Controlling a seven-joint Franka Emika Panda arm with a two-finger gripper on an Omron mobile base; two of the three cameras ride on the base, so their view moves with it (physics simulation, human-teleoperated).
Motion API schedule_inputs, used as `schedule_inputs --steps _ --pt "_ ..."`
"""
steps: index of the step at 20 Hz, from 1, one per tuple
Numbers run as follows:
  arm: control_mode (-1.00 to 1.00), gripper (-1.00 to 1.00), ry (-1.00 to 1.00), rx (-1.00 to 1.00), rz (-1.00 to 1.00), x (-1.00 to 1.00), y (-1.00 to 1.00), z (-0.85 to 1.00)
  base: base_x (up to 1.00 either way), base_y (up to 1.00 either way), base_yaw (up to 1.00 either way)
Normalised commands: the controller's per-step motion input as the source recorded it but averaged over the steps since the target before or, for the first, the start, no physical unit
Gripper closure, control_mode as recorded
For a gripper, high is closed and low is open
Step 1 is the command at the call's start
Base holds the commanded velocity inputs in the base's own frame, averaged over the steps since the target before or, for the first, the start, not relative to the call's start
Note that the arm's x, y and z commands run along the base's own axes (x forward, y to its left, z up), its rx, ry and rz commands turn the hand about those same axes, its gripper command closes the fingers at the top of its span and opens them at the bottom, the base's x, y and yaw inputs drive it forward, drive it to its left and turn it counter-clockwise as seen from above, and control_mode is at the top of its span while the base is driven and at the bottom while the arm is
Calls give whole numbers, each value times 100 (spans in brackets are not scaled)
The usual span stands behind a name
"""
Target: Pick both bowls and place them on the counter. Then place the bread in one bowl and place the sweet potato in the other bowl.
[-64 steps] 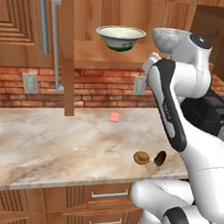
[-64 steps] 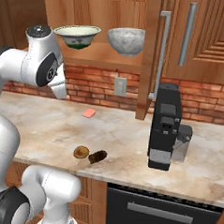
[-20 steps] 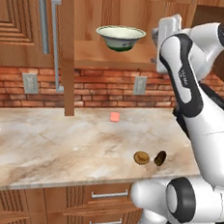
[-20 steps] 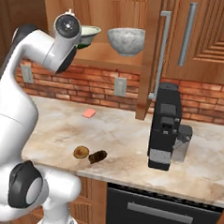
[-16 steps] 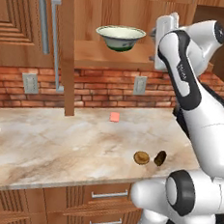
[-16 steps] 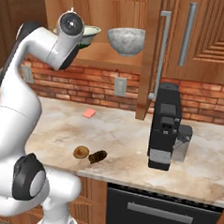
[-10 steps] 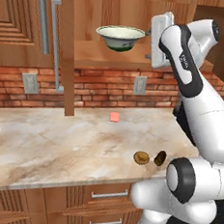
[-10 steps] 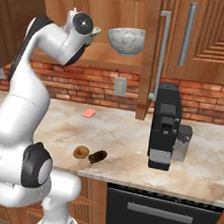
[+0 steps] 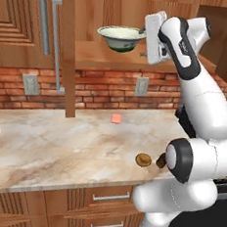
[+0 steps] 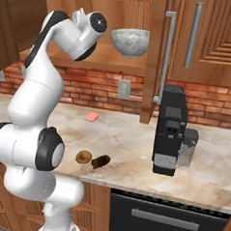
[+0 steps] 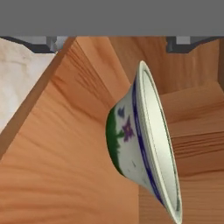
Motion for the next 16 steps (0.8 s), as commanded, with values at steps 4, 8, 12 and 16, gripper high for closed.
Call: schedule_inputs --steps 4,8,12,16 --pt "-100 -100 0 -1 0 33 22 -9 0 0 0" --pt "-100 -100 0 -1 0 39 21 -15 0 0 0" --pt "-100 -100 1 0 0 38 4 -14 0 0 0" --pt "-100 -100 2 0 0 42 0 -9 0 0 0"
